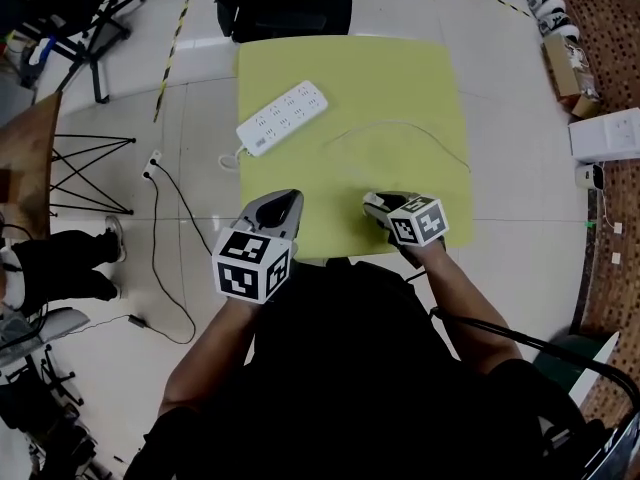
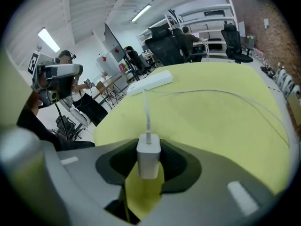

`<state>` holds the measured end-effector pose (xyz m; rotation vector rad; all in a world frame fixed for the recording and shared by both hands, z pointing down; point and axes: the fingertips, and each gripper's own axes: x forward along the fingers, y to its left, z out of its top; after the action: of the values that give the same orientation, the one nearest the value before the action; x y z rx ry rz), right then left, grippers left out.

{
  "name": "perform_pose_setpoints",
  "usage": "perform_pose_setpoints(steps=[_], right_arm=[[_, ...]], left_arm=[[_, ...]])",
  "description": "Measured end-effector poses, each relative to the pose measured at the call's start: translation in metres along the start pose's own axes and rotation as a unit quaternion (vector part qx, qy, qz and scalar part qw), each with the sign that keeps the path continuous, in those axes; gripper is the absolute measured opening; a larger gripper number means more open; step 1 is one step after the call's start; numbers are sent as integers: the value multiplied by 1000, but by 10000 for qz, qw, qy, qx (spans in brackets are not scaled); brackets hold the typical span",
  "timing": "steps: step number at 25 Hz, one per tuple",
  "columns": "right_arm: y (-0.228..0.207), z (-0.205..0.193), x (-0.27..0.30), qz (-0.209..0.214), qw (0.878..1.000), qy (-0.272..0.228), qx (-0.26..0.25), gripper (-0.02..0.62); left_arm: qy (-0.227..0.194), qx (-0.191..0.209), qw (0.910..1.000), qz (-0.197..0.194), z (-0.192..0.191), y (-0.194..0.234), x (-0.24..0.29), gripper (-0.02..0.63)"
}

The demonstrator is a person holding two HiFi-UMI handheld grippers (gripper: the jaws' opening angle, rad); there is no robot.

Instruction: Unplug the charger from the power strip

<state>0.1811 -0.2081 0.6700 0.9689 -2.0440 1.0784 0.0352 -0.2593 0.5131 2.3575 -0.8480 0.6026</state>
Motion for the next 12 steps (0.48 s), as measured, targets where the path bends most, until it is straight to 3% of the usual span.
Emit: perform_pose_setpoints(steps=[12], right_arm=[[-23, 16, -5, -54, 9994, -89, -338, 170]], left_arm=[[-53, -61, 9992, 403, -2, -11, -7, 8]])
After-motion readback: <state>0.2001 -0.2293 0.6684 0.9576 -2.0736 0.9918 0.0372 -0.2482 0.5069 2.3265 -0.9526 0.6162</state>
